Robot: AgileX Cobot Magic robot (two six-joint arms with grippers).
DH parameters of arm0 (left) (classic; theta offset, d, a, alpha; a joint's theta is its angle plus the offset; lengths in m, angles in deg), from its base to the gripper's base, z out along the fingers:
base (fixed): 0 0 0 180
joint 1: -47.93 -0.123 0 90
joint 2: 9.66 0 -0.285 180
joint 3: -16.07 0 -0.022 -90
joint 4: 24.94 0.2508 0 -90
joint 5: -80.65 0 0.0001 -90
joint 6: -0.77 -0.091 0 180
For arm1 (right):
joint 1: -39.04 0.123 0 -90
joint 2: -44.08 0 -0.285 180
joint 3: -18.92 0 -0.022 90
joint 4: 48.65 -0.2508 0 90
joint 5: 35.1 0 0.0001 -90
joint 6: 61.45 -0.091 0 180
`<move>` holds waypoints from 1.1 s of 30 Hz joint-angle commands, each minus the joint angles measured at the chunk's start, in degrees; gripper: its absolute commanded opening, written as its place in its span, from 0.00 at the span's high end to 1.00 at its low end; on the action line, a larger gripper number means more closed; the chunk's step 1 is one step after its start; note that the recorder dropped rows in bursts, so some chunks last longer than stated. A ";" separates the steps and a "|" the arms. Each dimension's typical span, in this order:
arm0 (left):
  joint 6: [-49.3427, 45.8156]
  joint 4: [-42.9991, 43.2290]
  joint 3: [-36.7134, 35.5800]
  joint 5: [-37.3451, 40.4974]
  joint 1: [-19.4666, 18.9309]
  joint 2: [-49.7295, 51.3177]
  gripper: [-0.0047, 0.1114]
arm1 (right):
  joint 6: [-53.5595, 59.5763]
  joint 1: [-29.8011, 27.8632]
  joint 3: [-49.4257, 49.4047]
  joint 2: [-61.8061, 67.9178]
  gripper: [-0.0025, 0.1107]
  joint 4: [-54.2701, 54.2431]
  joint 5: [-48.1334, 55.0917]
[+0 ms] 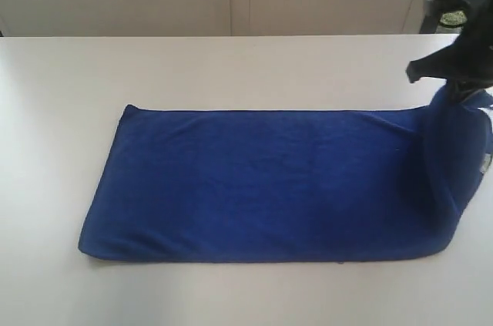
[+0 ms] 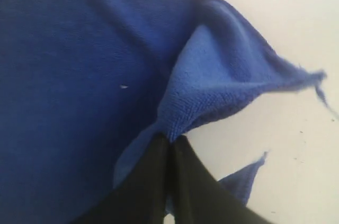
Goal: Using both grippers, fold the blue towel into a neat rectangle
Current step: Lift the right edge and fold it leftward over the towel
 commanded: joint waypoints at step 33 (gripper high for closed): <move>-0.26 -0.19 -0.32 0.22 -0.12 -0.50 0.96 | -3.94 42.00 33.74 18.56 0.98 -4.11 3.16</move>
